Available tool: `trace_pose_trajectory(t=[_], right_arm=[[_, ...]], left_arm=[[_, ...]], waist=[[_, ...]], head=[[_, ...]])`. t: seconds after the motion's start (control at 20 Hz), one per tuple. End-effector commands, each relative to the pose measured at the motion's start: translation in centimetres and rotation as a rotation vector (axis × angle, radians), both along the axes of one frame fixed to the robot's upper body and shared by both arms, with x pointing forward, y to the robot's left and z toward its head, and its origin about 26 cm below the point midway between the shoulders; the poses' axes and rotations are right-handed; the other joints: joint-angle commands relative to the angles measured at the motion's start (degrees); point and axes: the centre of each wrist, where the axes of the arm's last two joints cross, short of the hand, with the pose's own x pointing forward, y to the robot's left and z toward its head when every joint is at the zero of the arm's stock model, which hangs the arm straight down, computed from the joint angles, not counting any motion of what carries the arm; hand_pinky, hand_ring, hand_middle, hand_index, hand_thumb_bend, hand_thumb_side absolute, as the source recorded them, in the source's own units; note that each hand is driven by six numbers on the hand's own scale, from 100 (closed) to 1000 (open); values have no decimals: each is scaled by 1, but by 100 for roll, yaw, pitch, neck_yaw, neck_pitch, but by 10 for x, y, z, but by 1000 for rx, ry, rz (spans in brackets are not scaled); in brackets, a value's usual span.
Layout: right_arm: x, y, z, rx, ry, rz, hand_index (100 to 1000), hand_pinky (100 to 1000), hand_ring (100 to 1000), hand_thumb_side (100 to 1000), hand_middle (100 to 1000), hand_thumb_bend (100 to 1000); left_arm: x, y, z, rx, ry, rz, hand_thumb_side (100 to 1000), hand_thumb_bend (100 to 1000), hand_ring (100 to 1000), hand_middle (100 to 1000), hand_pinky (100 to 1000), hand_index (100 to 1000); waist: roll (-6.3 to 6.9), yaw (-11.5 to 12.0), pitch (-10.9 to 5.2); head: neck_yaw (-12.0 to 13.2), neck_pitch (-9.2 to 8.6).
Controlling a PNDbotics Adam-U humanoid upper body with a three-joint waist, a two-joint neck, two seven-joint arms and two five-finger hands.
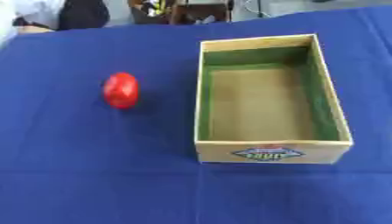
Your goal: Pick up objects on the table and place them in the box.
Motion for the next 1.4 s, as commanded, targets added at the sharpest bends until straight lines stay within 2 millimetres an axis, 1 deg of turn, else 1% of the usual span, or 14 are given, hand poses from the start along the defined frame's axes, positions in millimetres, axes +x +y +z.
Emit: trace_pose_trajectory(t=[0.05,0.1,0.25,0.65,0.9,1.05,1.1,1.4], right_arm=[[-5,-1,8,-19,-33,-1,717,972,962,566,550,100],[-5,-1,8,-19,-32,-1,717,972,962,566,549,100],[-5,-1,7,-20,-30,0,716,972,962,569,549,100],[-5,-1,7,-24,-28,1,716,974,963,564,548,100],[-5,-1,7,-27,-28,1,716,974,963,564,548,100],[-5,-1,7,-31,-26,3,716,975,964,564,546,100],[-5,-1,7,-32,-24,3,716,975,964,563,546,100],[-5,1,6,-37,-18,9,715,976,964,561,546,100]], left_arm=[[2,6,10,122,40,22,783,1000,689,784,650,1000],[3,6,9,142,59,29,775,1000,697,789,654,1000],[5,6,7,203,99,45,788,1000,703,789,655,1000],[10,3,-1,306,142,86,683,1000,693,787,638,1000],[13,4,-3,320,141,101,680,1000,691,787,634,1000],[20,6,2,322,147,98,675,1000,659,774,601,1000],[23,7,3,320,148,94,689,1000,655,769,597,1000],[38,10,18,290,120,79,706,1000,659,769,601,1000]], waist=[[1,21,-109],[3,26,-109],[1,39,-108],[-9,56,-84],[-10,59,-77],[-4,59,-75],[-2,58,-76],[35,15,-97]], head=[[21,-42],[22,-44],[26,-35],[52,-24],[71,9],[156,9],[169,10],[243,6]])
